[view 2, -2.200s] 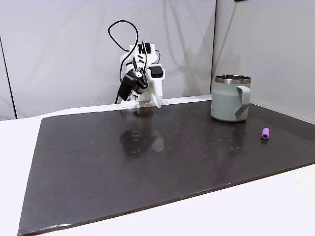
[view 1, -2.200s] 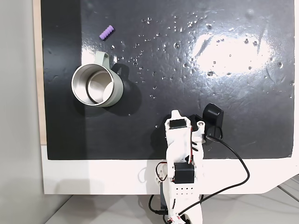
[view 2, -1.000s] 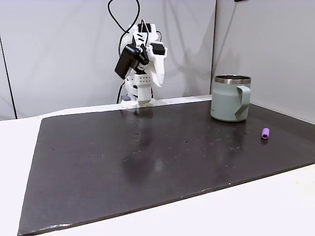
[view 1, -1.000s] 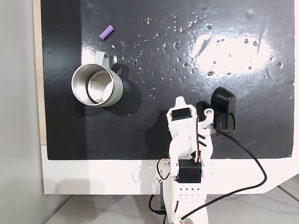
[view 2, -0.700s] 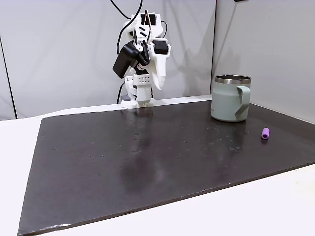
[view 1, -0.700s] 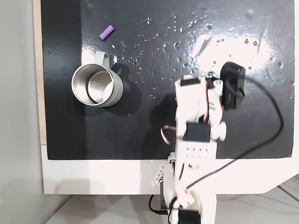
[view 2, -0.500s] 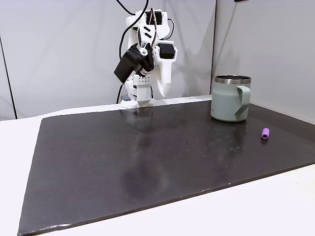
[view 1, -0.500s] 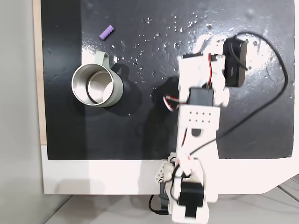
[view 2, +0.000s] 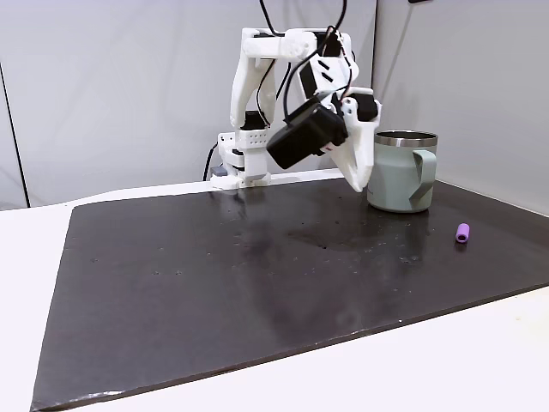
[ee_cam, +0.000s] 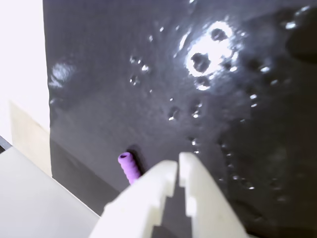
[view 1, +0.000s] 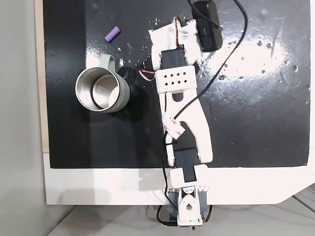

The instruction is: Grasp a pengrip and put it in the cup.

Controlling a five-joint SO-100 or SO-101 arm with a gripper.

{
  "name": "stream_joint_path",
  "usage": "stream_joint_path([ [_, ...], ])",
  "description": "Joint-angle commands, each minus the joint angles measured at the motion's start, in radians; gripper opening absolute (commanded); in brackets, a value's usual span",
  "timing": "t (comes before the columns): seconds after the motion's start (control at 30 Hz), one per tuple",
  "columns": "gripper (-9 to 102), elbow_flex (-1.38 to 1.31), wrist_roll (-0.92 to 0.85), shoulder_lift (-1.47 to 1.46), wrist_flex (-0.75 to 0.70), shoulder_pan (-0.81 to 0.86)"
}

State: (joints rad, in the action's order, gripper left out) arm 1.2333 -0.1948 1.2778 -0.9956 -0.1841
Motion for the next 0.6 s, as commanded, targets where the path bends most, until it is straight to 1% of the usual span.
stream_joint_path([
  [0.0,3,-0.215,0.038,-0.075,-0.005,-0.044],
  [0.17,4,-0.374,0.075,-0.198,-0.029,-0.097],
  [0.33,4,-0.459,0.077,-0.272,-0.031,-0.164],
  [0.47,4,-0.589,0.144,-0.382,-0.034,-0.186],
  [0.57,4,-0.723,0.173,-0.472,-0.067,-0.193],
])
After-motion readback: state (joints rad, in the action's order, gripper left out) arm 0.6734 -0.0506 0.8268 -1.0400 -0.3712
